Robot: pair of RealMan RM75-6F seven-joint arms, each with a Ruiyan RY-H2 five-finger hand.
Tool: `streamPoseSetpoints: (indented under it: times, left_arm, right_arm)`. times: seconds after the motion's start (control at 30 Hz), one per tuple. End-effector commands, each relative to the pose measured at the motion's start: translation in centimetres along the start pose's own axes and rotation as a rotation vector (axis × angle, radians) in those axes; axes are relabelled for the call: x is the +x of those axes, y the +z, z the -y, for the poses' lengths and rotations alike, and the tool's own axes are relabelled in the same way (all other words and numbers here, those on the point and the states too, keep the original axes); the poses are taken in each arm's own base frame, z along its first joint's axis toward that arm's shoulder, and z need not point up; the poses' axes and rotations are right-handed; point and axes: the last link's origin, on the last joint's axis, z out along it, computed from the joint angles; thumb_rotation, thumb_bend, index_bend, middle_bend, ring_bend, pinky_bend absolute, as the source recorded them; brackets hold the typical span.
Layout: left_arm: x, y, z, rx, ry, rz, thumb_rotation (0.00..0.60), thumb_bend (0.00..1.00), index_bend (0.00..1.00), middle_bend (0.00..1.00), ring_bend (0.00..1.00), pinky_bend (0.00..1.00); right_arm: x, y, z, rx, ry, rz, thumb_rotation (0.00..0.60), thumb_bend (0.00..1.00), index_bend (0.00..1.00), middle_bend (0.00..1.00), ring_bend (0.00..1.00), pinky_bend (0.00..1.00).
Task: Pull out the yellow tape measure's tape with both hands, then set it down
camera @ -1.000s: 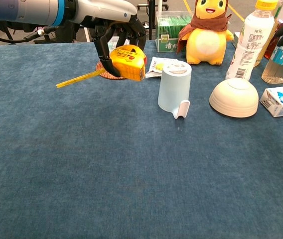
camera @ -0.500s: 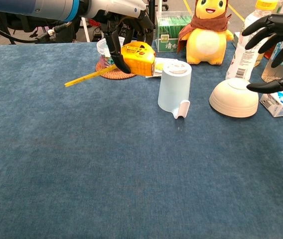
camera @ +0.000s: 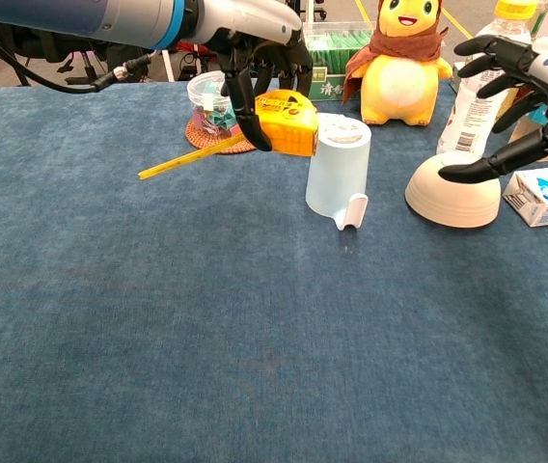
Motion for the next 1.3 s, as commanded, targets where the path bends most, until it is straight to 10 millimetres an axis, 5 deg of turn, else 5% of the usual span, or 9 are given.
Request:
streamPoseSetpoints:
  times: [0.03,0.47,1.3]
  left_arm:
    - [0.0,0.2,-0.4,0.008,0.002,-0.001,0.592,0.25,0.60,0.48,0.42,0.55]
    - [0.0,1.1,-2.1,0.030,-0.019,0.001,0.583,0.25,0.60,0.49,0.42,0.55]
    - [0.2,2.3,-4.0,0.045,-0.094,-0.025,0.569,0.25,0.60,0.49,0.42,0.55]
  right_arm:
    - [-0.3,0.4,0.5,-0.010,0.020,-0.003,0.554,0.15,0.00,0.09,0.15,0.27]
    - [-1.2,1.2,3.1,-0.004,0.148,0.000,0.551,0.15,0.00,0.06,0.14,0.26]
    - [-2.8,2.4,4.7,-0.014,0.247,0.010,0.553,0.15,0.00,0.07,0.14,0.27]
